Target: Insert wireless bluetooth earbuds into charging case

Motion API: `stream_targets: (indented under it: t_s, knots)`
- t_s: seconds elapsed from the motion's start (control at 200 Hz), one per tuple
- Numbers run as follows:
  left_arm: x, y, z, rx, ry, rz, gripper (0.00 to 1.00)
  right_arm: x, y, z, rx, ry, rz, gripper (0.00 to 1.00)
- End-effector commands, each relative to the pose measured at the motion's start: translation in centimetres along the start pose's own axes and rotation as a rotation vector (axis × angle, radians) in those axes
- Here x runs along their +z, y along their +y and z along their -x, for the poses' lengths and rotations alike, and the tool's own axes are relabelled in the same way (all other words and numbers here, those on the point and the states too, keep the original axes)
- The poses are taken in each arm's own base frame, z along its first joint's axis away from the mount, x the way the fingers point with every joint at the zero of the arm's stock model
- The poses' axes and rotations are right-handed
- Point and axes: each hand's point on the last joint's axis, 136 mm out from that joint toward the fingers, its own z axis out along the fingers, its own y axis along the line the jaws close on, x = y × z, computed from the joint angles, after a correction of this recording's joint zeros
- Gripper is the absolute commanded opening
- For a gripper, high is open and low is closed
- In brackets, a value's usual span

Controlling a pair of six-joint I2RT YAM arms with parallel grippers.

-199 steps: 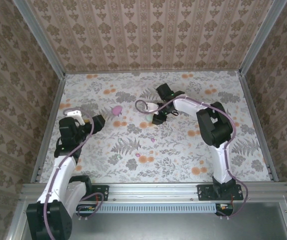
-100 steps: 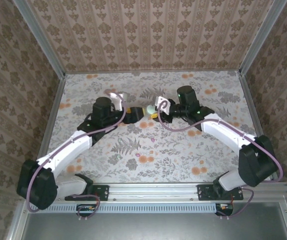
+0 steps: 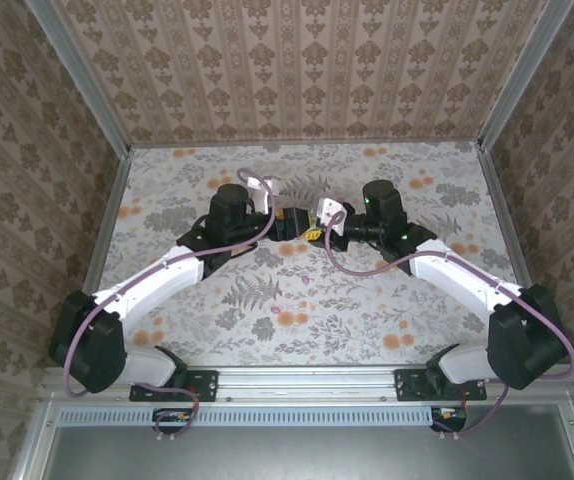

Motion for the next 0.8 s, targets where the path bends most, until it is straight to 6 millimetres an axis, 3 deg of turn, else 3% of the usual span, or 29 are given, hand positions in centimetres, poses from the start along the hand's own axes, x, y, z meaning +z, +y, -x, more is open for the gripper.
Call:
stream_targets:
  t_s: [0.0, 0.305, 0.795]
  knots:
    - [0.02, -0.76, 0.99, 0.019, -0.020, -0.005, 0.72, -0.55, -0.45, 1.65, -0.035, -0.051, -0.044, 0.36]
    - [-0.22, 0.14, 0.62, 0.005, -0.047, 0.018, 0.68, -0.86, -0.45, 1.58, -0.051, -0.024, -0.056, 0.35]
    - [0.28, -0.32, 0.80, 0.004, -0.027, 0.000, 0.66, -1.37, -0.32, 1.71, -0.061, -0.015, -0.075, 0.36]
